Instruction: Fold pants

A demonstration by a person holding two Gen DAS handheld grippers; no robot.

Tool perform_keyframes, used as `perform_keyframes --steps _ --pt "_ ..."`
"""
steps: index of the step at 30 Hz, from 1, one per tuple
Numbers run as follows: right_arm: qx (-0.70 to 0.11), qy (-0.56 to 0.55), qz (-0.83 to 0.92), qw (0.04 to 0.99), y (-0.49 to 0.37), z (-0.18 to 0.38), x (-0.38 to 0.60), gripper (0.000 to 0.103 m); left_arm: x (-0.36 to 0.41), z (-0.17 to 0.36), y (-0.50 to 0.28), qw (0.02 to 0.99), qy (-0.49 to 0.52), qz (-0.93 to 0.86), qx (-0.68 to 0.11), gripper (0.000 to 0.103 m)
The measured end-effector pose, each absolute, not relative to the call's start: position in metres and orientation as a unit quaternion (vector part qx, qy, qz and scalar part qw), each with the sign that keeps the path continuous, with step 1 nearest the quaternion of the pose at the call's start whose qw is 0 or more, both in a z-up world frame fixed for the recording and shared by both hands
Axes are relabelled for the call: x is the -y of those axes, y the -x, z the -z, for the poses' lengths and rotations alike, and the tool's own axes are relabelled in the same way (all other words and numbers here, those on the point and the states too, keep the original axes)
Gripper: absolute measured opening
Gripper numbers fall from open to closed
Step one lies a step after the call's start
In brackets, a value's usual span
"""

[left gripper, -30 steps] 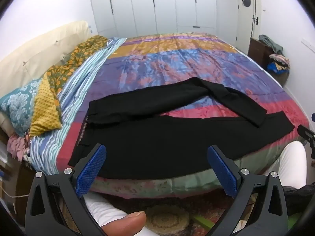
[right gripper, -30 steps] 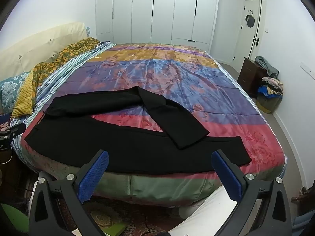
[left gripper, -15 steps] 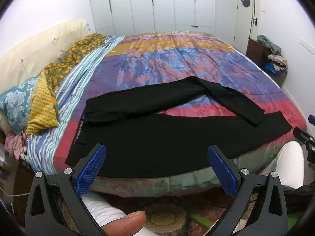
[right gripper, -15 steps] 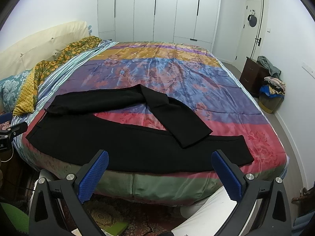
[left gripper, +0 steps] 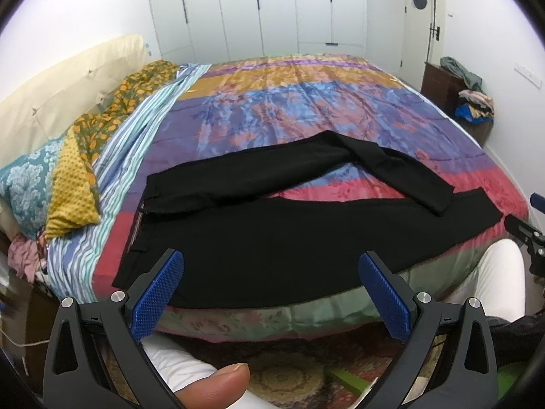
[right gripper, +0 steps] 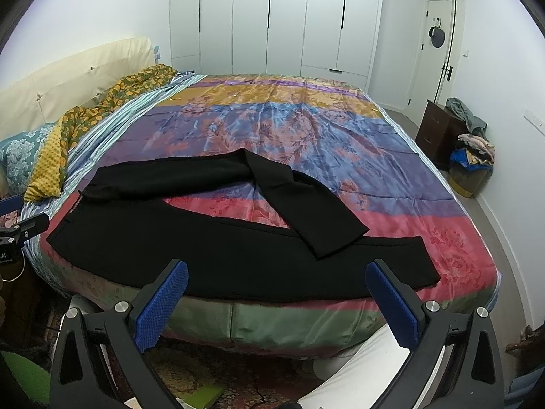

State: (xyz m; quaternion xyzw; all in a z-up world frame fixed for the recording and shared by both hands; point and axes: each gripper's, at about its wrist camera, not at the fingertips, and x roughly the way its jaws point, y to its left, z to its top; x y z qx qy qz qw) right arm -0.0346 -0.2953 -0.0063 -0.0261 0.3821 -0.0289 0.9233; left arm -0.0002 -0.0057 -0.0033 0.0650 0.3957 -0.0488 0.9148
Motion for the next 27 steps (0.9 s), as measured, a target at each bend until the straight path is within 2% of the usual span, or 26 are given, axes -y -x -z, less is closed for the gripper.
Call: perform_keyframes --steps 27 --pt "-0.385 0.03 0.022 0.922 0.0324 0.0061 0.2929 0.103 0.0014 0.0065 -0.0054 0.904 -0.061 0.047 -0.421 0.103"
